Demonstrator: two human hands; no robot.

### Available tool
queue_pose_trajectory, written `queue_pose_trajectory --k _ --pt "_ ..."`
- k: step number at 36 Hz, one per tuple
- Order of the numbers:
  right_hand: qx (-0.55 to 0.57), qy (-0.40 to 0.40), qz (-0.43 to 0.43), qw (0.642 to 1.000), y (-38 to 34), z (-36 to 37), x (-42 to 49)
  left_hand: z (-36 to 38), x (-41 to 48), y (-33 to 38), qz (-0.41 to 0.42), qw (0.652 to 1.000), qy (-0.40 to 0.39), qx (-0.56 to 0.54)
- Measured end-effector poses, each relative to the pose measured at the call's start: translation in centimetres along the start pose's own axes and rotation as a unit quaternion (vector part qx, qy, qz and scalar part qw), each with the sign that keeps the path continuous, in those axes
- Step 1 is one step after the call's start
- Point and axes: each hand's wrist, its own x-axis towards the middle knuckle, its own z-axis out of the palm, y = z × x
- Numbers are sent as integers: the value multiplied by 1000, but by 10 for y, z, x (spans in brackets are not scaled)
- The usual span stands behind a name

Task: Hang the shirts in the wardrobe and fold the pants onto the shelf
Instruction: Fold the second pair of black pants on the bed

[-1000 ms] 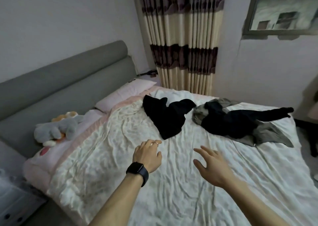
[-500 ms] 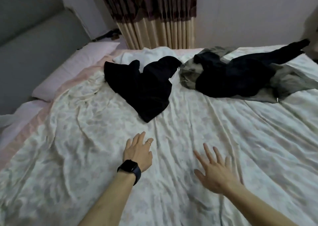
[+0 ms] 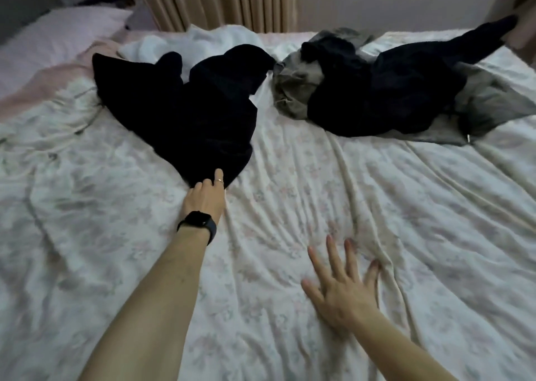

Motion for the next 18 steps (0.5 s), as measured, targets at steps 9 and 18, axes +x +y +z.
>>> queue_pose_trajectory --k 9,18 --pt "-11 -121 -10 993 7 -34 4 -51 -34 20 -21 971 -41 -235" --pt "383 55 -67 920 2 -129 -100 -203 -139 29 34 900 61 -430"
